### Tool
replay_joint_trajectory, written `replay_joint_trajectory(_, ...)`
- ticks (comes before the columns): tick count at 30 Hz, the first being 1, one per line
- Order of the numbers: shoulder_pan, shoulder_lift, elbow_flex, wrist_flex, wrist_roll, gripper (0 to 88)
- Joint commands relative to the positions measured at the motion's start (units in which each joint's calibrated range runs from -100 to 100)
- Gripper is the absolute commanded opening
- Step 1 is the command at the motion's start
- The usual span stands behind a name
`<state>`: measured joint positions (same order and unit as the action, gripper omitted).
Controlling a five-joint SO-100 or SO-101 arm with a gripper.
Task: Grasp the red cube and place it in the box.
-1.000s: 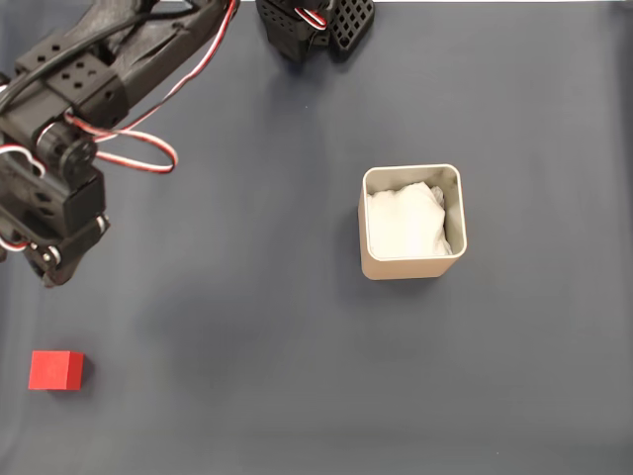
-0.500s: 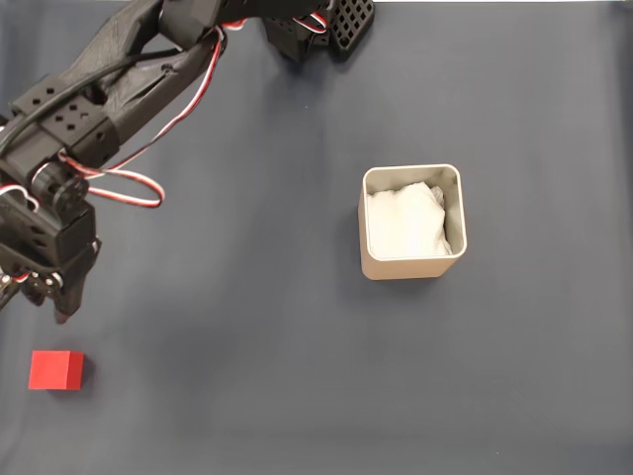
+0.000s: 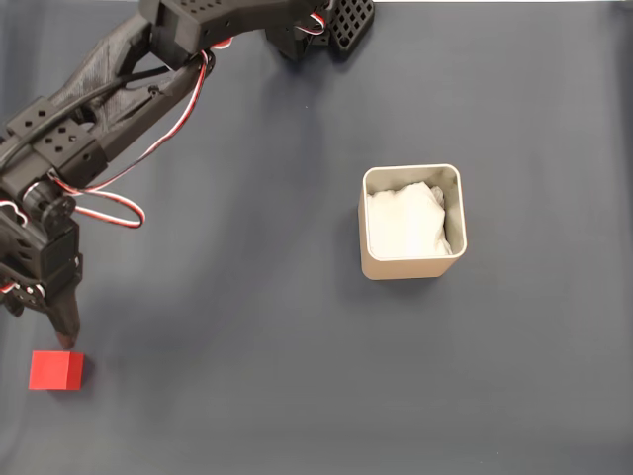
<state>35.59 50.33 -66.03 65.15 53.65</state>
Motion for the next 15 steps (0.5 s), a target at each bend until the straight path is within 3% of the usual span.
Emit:
replay_joint_trajectory(1, 0.8, -0.1, -3.3, -3.6, 0.3, 31.2)
replay_joint_trajectory(15, 0.6, 3.3, -2.2, -10.8, 0.9, 38.3)
